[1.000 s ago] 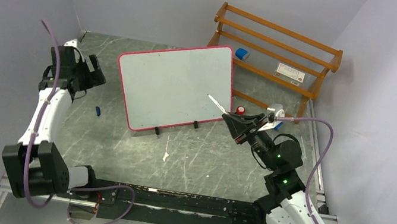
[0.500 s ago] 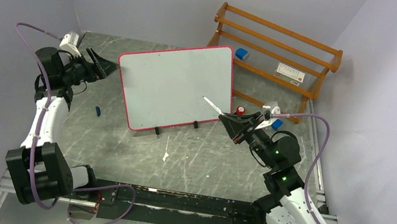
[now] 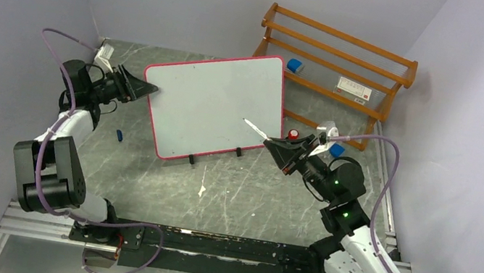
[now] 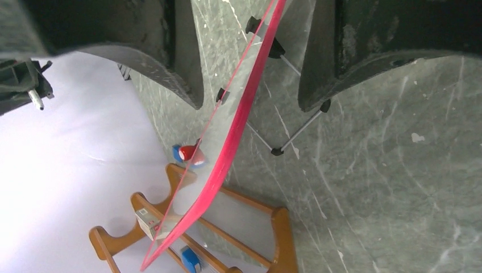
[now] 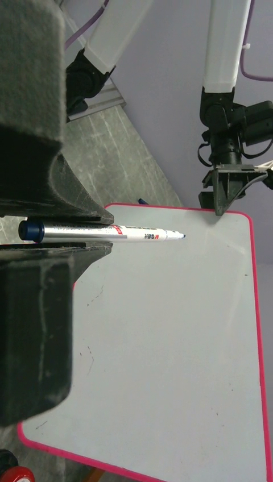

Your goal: Write a sentence on the whiteboard

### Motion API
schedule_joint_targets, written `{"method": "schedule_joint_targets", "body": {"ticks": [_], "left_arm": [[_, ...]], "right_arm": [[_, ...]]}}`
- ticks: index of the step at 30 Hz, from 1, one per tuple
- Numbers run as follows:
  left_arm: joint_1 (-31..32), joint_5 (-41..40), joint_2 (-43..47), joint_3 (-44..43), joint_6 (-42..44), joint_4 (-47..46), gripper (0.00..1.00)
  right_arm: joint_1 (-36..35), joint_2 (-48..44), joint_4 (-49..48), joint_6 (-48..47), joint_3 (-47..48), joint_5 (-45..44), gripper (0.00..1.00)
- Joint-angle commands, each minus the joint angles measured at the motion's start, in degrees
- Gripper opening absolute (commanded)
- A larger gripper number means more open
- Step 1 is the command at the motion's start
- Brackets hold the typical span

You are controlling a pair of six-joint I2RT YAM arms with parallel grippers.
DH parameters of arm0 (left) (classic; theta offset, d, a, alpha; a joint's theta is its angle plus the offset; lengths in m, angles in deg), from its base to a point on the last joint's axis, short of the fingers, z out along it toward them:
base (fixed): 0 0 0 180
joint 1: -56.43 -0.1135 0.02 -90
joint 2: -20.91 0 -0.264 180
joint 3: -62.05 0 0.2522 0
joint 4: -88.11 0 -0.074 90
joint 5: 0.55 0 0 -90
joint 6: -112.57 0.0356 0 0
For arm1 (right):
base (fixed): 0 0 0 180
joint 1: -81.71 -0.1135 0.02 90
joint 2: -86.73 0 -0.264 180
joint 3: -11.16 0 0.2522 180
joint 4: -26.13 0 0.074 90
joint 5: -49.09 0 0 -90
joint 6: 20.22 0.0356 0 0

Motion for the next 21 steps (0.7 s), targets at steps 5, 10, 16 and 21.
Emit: {"method": "schedule_joint_targets", "body": {"ticks": [5, 10, 16, 21], "left_arm": [[0.4, 9.7, -2.5, 4.4, -5.4, -15.1, 0.46], [1.1, 12.8, -3.4, 6.7, -5.5, -18.5, 0.31], [3.3, 15.2, -2.9, 7.4, 1.0, -13.3, 0.10], [6.4, 12.7, -0.9, 3.9, 19.7, 11.8, 0.05]], "right_arm": [[-0.3, 1.3, -1.2, -1.8, 2.1, 1.8, 0.00], [-0.3, 2.1, -1.9, -1.9, 2.1, 2.7, 0.00], [-0.4, 2.2, -1.7, -2.6, 2.0, 3.0, 0.00], [-0.4, 2.4, -1.8, -3.1, 1.7, 3.0, 0.00]]}}
